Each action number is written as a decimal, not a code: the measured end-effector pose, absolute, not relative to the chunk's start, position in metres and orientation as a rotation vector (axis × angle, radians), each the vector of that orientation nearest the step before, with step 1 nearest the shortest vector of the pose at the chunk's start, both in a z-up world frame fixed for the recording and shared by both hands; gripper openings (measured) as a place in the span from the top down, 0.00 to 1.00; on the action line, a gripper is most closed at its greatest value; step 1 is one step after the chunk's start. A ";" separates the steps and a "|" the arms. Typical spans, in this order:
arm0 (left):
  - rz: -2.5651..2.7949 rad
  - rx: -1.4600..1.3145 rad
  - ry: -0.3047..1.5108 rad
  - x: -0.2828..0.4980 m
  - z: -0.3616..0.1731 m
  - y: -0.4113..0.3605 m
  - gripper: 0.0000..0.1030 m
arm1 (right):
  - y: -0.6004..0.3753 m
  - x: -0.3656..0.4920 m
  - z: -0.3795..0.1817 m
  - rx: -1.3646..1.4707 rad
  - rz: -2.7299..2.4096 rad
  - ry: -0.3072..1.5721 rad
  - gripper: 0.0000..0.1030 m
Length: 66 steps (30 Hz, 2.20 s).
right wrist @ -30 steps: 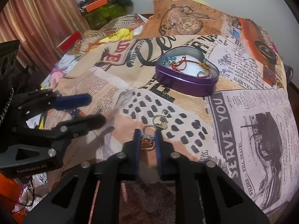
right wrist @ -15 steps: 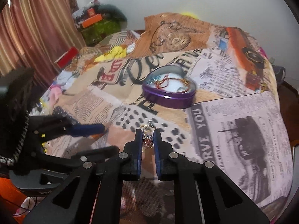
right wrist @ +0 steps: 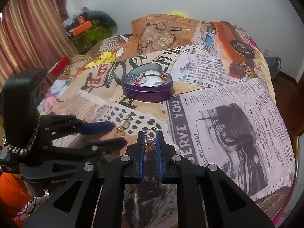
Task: Organize jewelry
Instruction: 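Move both tools to the rings and grasp the red-stone ring with the right tool, then grasp a gold ring with the left tool while the right tool holds the red-stone ring, then lower both held rings into the purple heart tin and open both tools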
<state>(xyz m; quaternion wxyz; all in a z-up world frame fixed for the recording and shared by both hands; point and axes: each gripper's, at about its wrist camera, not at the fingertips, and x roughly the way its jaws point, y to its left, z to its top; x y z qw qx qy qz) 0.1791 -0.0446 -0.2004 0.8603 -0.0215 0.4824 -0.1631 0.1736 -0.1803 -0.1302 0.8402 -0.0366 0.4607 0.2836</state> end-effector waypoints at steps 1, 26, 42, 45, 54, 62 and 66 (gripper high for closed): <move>-0.343 -0.047 1.014 0.180 -0.202 -0.045 0.80 | -0.182 0.173 -0.130 -0.075 0.598 0.973 0.90; -0.359 -0.102 1.032 0.177 -0.197 -0.039 0.69 | -0.185 0.183 -0.116 -0.053 0.585 0.920 0.90; -0.340 -0.068 0.994 0.176 -0.194 -0.039 0.82 | -0.185 0.188 -0.117 -0.042 0.589 0.924 0.90; -0.329 -0.075 0.968 0.175 -0.186 -0.032 0.82 | -0.183 0.191 -0.115 -0.040 0.591 0.918 0.90; -0.299 -0.091 0.880 0.185 -0.158 -0.013 0.82 | -0.171 0.205 -0.106 -0.038 0.606 0.886 0.90; -0.278 -0.107 0.839 0.203 -0.149 0.001 0.82 | -0.160 0.222 -0.104 -0.037 0.620 0.865 0.90; -0.273 -0.112 0.831 0.215 -0.149 0.004 0.82 | -0.155 0.231 -0.106 -0.042 0.627 0.864 0.90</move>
